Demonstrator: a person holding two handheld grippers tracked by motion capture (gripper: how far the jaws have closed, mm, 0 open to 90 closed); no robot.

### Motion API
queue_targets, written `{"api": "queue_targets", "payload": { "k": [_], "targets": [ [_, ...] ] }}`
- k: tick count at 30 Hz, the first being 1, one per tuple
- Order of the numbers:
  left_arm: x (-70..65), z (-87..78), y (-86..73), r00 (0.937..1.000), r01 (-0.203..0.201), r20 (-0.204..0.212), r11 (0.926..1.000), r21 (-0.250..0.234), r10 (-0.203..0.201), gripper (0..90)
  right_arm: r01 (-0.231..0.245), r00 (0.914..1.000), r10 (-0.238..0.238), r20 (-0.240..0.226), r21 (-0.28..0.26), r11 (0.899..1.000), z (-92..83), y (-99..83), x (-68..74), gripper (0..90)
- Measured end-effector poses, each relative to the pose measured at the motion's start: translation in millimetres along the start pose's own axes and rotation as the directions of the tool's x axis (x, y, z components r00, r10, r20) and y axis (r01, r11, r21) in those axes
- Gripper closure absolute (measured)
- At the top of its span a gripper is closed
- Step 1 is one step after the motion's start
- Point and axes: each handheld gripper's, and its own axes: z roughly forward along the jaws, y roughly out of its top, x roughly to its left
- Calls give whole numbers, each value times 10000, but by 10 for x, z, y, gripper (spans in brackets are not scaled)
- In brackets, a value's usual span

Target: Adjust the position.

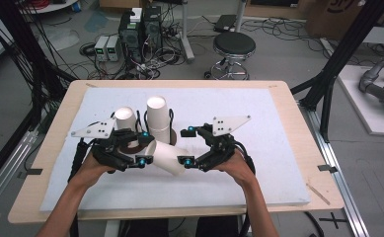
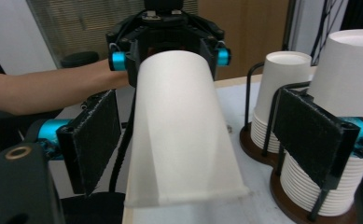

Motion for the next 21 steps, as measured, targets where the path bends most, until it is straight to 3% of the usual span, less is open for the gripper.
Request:
{"api": "queue_targets", "payload": {
  "k": [10,21],
  "targets": [
    [-23,38,7,9999,-64,160,10000,-23,64,366,-3,9980,27,-630,377,9993,165,13,23,152],
    [-36,8,28,9996,-92,265,9994,-335,100,366,-86,9950,164,-988,795,9968,302,-15,35,151]
  ]
}}
